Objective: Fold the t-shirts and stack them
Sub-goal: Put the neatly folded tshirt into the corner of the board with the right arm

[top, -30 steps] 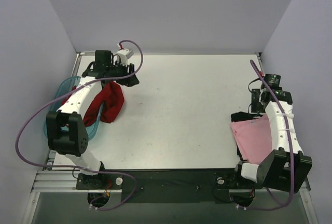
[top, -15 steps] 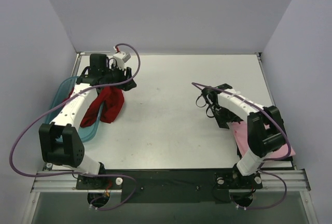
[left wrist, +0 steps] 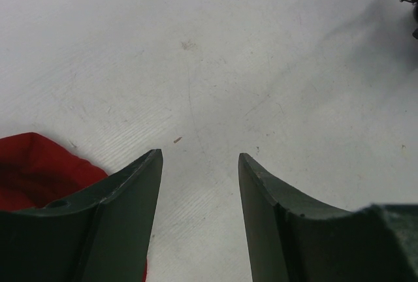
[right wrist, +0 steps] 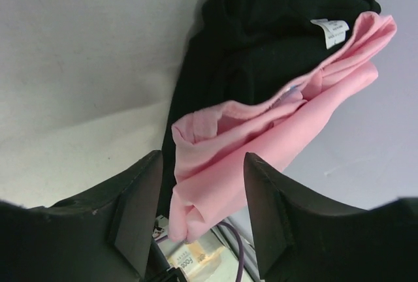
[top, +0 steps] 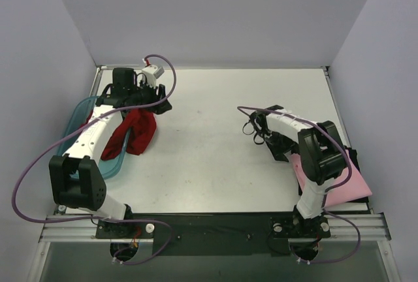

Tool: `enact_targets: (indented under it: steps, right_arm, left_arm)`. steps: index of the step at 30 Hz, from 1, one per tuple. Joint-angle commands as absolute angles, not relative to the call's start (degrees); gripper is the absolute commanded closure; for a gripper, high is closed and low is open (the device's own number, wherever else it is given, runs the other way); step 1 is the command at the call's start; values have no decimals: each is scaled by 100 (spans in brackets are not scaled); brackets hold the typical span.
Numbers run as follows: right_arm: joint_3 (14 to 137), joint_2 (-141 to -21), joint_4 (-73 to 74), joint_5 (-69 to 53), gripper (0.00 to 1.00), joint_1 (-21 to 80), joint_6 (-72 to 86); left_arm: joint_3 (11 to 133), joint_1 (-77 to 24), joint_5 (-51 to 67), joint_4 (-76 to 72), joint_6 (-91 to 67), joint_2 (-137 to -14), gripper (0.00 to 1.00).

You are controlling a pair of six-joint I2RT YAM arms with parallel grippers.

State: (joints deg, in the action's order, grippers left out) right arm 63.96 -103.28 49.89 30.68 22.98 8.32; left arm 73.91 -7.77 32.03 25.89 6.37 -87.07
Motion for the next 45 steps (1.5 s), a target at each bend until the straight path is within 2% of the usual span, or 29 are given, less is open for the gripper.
enact_targets:
  steps: [1, 2, 4, 6, 8, 12, 14, 15, 21, 26, 33, 34, 35, 36, 39, 42, 45]
  right_arm:
    - [6635, -10643, 5054, 3496, 56, 2294, 791]
    - [6636, -10670, 5062, 3611, 66, 2268, 843]
    - [6645, -10679, 5063, 3823, 78, 2250, 853]
    - [6627, -10670, 5062, 3850, 85, 2224, 887]
    - [6609, -10591, 5063, 3841, 90, 2224, 914]
    - [6592, -10407, 5071, 3850, 90, 2180, 888]
    - [6627, -10310, 5054, 3823, 94, 2040, 888]
    - [6662, -10292, 5002, 3754, 100, 1882, 870]
    - [6995, -10116, 4658, 3709, 100, 1196, 615]
    - [7409, -10221, 4597, 3526, 100, 1151, 589]
    - [7234, -10450, 4483, 3331, 100, 1151, 607]
    - [7199, -10468, 4474, 3331, 89, 1151, 606]
    - [7181, -10459, 4482, 3305, 83, 1151, 606]
    - [7155, -10442, 4482, 3165, 67, 1151, 554]
    - [7180, -10232, 4378, 2630, 45, 1178, 492]
    - [7233, -9889, 4211, 2444, 39, 1370, 370]
    - [7155, -9249, 3668, 1621, 37, 1485, 229]
  left_arm:
    - [7357, -747, 3410, 2276, 598, -8648, 40]
    - [7348, -747, 3410, 2268, 598, -8640, 40]
    - [7321, -747, 3428, 2276, 606, -8657, 40]
    - [7313, -747, 3436, 2267, 615, -8675, 40]
    - [7304, -738, 3445, 2259, 607, -8692, 40]
    - [7312, -738, 3463, 2259, 598, -8727, 40]
    - [7321, -729, 3463, 2259, 598, -8754, 40]
    - [7321, -721, 3463, 2250, 598, -8763, 40]
    - [7321, -721, 3463, 2250, 615, -8754, 40]
    - [7286, -729, 3454, 2233, 624, -8745, 40]
    - [7251, -712, 3384, 2303, 721, -8728, 40]
    - [7251, -712, 3375, 2303, 721, -8736, 40]
    - [7234, -712, 3375, 2294, 721, -8728, 40]
    - [7242, -703, 3384, 2277, 721, -8736, 40]
    - [7207, -703, 3384, 2268, 729, -8745, 39]
    - [7216, -694, 3358, 2302, 747, -8754, 39]
    - [7216, -659, 3340, 2381, 817, -8701, 39]
